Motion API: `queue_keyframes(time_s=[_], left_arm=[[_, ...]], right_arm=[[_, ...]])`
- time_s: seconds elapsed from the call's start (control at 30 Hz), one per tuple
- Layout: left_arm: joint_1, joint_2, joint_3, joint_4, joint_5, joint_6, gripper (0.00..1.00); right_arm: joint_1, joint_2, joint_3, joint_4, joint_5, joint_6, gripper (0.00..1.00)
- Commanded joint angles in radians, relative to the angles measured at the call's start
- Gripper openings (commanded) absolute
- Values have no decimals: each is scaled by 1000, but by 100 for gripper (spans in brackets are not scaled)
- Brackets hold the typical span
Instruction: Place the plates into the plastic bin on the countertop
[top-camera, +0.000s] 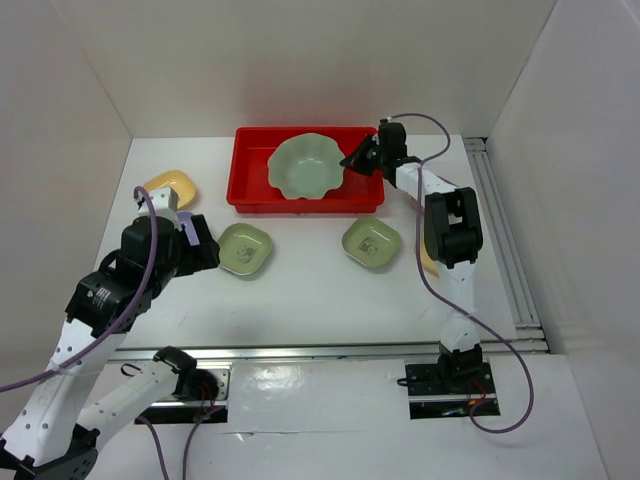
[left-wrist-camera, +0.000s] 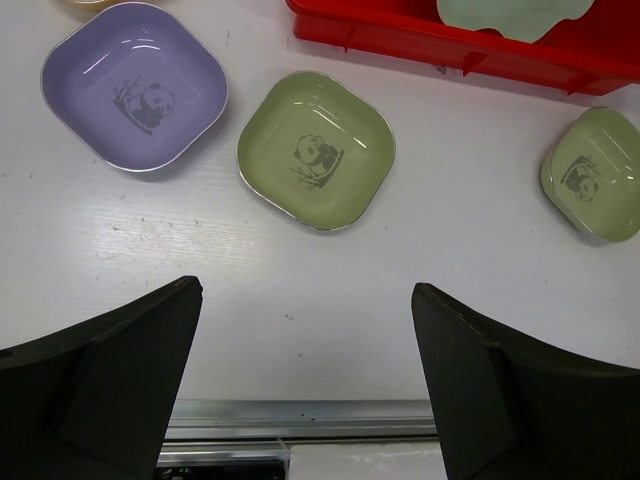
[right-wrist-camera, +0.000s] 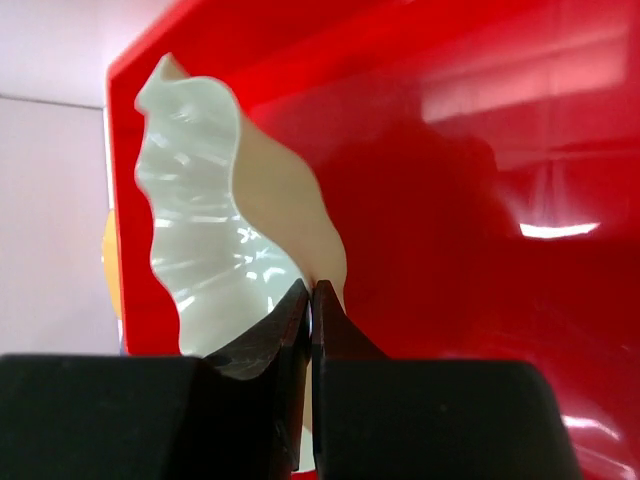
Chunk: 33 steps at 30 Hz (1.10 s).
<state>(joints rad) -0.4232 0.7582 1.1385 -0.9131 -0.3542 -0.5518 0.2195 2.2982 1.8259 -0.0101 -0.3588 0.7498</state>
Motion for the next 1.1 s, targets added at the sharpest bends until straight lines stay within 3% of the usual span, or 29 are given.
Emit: queue_keyframes(time_s=[0.0,0.1,0.13,0.17,0.2,0.33,0.5,0.6,0.63,0.67,0.8,0.93,1.07], left_arm=[[-6,-11,-3,31,-5,12,100],[-6,0,-3,31,-5,12,100],[-6,0,-3,31,-5,12,100],[-6,0,-3,31,-5,12,100],[-6,0,-3,31,-5,12,100],[-6,0,-3,31,4,12,100],[-6,10,-14,46,82,12,100],[-6,21,-81,162,265,12,100],[-6,21,-144,210,314,0,100],[-6,32,-173,259,407,-28,100],[-35,121,-258,446,538,-108,100],[-45,225,-286,597,540,-142,100],[-72,409,-243,702,531,-160,96]], right_arm=[[4,-36,6,87,-83,34,0],[4,-14,42,58,-92,10,2],[4,-5,56,42,-92,10,9],[4,-5,56,42,-82,0,21],[4,7,67,30,-81,-9,58],[4,7,113,9,-72,-20,100],[4,-23,222,-60,-72,-72,100],[33,-132,266,-128,-11,-170,100],[53,-175,256,-142,74,-229,100],[63,-224,199,-152,114,-262,100],[73,-576,-84,-181,314,-331,100],[119,-862,-365,-254,484,-397,100],[147,-1123,-626,-294,530,-397,100]])
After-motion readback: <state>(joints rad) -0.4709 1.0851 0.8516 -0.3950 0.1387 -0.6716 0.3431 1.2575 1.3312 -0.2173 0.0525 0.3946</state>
